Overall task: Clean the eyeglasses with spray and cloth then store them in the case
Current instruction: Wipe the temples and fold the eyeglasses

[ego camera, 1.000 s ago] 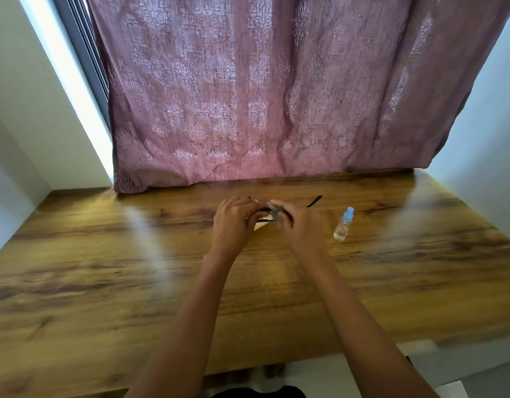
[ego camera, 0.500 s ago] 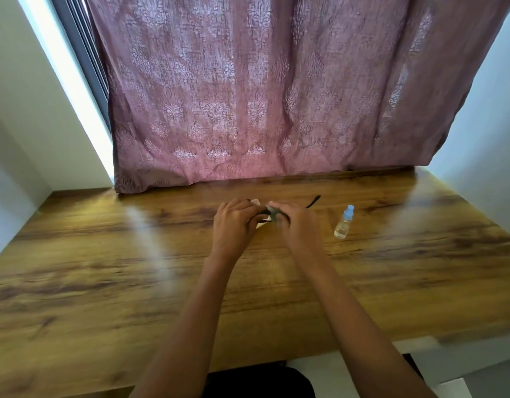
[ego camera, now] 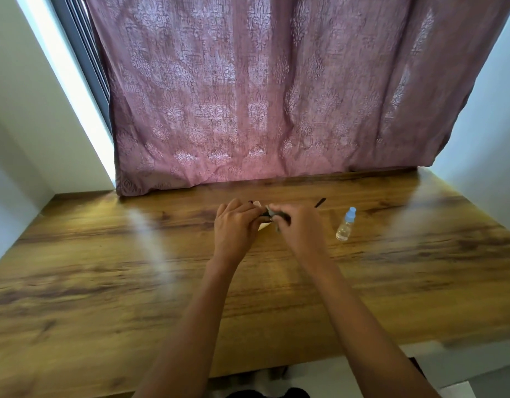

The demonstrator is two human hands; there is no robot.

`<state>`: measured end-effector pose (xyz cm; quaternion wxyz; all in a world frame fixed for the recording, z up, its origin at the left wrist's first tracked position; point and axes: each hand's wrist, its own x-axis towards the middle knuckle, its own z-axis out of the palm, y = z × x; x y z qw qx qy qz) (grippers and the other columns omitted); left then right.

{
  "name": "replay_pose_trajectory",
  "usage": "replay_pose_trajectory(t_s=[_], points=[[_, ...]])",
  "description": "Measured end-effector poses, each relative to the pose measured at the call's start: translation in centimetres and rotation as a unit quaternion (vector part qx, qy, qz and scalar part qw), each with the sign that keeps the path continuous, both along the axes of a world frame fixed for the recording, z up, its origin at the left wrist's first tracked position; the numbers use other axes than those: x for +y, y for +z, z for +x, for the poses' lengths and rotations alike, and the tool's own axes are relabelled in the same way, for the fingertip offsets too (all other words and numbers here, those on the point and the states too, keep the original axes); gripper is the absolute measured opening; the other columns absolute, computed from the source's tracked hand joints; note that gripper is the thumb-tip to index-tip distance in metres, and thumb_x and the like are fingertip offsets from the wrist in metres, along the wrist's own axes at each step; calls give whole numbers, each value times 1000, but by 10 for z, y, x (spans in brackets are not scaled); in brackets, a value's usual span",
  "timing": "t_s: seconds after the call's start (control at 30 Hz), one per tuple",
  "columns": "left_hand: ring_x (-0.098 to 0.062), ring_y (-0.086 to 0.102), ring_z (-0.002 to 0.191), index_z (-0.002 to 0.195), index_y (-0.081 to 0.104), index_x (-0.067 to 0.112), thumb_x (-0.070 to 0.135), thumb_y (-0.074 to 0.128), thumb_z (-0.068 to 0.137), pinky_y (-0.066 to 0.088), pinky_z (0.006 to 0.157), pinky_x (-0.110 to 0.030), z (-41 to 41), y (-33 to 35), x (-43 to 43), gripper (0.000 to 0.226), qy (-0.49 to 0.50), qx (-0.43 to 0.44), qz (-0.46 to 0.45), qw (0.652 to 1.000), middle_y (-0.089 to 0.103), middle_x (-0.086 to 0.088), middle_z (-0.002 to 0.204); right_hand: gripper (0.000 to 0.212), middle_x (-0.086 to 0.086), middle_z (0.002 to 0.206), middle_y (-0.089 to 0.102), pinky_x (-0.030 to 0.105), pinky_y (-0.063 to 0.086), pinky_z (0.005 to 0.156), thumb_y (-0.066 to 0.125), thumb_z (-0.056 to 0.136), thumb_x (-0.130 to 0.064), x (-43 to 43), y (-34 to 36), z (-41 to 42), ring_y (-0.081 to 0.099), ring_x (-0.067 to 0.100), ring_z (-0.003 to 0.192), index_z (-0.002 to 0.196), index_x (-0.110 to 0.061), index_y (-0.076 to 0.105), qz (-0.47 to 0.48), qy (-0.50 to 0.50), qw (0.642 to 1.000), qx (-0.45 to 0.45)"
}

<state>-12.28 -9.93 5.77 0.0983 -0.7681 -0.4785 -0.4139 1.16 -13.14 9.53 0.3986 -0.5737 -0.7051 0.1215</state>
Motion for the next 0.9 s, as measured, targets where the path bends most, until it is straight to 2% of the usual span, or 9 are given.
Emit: replay_pose_trajectory(t_s=[0.1, 0.2, 0.27, 0.37, 0.43, 0.53, 0.63, 0.77, 0.9], points=[[-8, 41, 77, 87, 73, 23, 34, 51, 80, 21, 64, -22, -4, 1, 1, 26, 9, -8, -5, 1000, 71, 8, 78, 26, 2, 104, 70, 18, 43, 79, 63, 82, -4, 12, 3, 24, 61, 11, 93, 106, -12, 69, -42, -33, 999, -6], [-6, 40, 78, 92, 73, 23, 35, 49, 81, 16, 64, -19, -10, 4, 4, 29, 20, -3, -14, 1000, 70, 10, 79, 24, 4, 101, 71, 24, 46, 83, 63, 80, 0, 23, 2, 49, 64, 17, 94, 100, -12, 71, -49, -84, 995, 5], [-6, 40, 78, 91, 73, 23, 34, 49, 81, 15, 65, -18, -10, 3, 5, 29, 20, -2, -15, 1000, 70, 10, 78, 25, 5, 102, 71, 21, 44, 82, 60, 81, 0, 23, 2, 51, 64, 18, 94, 99, -12, 71, -34, -96, 995, 7], [-7, 40, 77, 88, 74, 22, 34, 51, 79, 14, 64, -19, -6, 5, 8, 28, 16, -3, -4, 1000, 70, 9, 77, 27, 4, 108, 68, 15, 40, 82, 59, 84, -3, 11, -1, 27, 58, 8, 95, 108, -11, 67, -6, -41, 999, -4], [-7, 40, 76, 88, 73, 24, 35, 53, 80, 18, 65, -20, -1, 3, 9, 24, 10, 0, 1, 1000, 70, 10, 78, 30, 6, 113, 66, 14, 38, 85, 58, 85, -3, 4, -5, 8, 58, 10, 100, 115, -8, 63, 21, 7, 1000, -13], [-7, 41, 76, 89, 73, 26, 37, 55, 80, 25, 66, -23, 1, -2, 9, 23, 2, -21, -9, 1000, 71, 11, 79, 29, 5, 109, 68, 10, 41, 83, 57, 85, -1, 3, -9, 5, 61, 12, 98, 112, -8, 65, 53, 28, 998, 9], [-6, 42, 76, 91, 73, 25, 38, 50, 80, 32, 67, -25, -4, -4, 8, 28, 11, -40, -23, 999, 71, 10, 77, 26, 4, 103, 70, 3, 41, 80, 59, 83, 0, 11, -13, 25, 59, 6, 90, 105, -10, 69, 59, -6, 998, 33], [-7, 41, 77, 94, 74, 22, 36, 49, 81, 31, 68, -24, -9, -1, 13, 31, 11, -47, -38, 998, 70, 9, 77, 33, 6, 101, 71, 21, 41, 94, 58, 76, 12, 29, -17, 51, 63, 19, 98, 97, -9, 72, 96, -63, 993, 26], [-2, 36, 72, 91, 75, 20, 40, 52, 80, 33, 69, -25, -8, -1, 16, 32, -6, -78, -53, 995, 71, 8, 78, 35, 7, 100, 70, 9, 38, 91, 56, 75, 14, 42, -17, 64, 63, 17, 95, 97, -8, 72, 143, -74, 986, 34]])
